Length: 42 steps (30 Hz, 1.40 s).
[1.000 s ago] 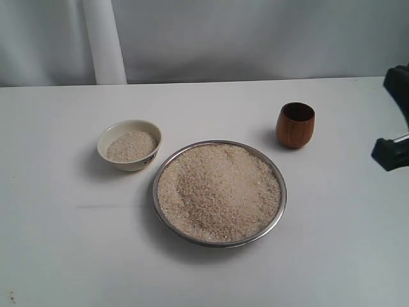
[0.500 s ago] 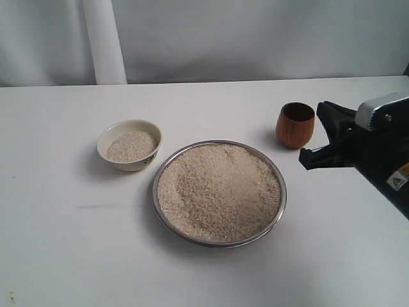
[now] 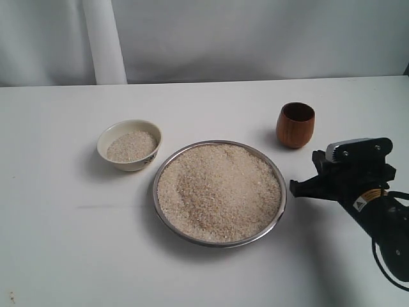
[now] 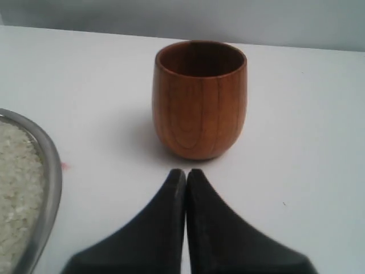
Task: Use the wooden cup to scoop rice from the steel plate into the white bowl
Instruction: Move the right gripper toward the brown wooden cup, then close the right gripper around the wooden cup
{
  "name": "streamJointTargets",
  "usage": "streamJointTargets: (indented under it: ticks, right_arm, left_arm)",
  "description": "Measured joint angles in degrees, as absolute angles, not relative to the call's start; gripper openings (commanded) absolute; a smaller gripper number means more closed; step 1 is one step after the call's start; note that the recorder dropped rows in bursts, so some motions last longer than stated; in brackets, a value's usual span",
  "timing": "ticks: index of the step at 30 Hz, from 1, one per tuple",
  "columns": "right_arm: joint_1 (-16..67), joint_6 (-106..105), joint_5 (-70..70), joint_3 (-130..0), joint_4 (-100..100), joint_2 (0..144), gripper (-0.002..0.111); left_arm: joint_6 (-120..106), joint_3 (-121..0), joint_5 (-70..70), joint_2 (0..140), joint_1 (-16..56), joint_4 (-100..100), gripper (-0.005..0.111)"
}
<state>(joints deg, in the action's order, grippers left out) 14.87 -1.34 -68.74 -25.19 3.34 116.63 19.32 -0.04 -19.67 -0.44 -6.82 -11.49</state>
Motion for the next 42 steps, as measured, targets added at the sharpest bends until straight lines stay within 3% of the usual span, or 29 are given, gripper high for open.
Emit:
streamJointTargets:
  ticks: [11, 14, 21, 25, 42]
  right_arm:
    - [14.9, -0.9, -69.1, -26.0, 5.0, 117.4, 0.004]
    - [14.9, 0.0, -69.1, -26.0, 5.0, 117.4, 0.017]
    - [14.9, 1.2, -69.1, -26.0, 4.2, 117.6, 0.069]
    - [14.9, 1.3, -69.1, -26.0, 4.2, 117.6, 0.088]
    - [14.9, 1.5, -69.1, -26.9, 3.8, 117.6, 0.09]
  left_arm:
    - [19.3, 0.0, -19.7, -0.4, -6.8, -11.5, 0.0]
    - [19.3, 0.0, -19.7, -0.4, -6.8, -11.5, 0.0]
    - [19.3, 0.0, -19.7, -0.4, -6.8, -11.5, 0.0]
    - [19.3, 0.0, -19.7, -0.4, -6.8, -11.5, 0.0]
    - [19.3, 0.0, -19.7, -0.4, -6.8, -11.5, 0.0]
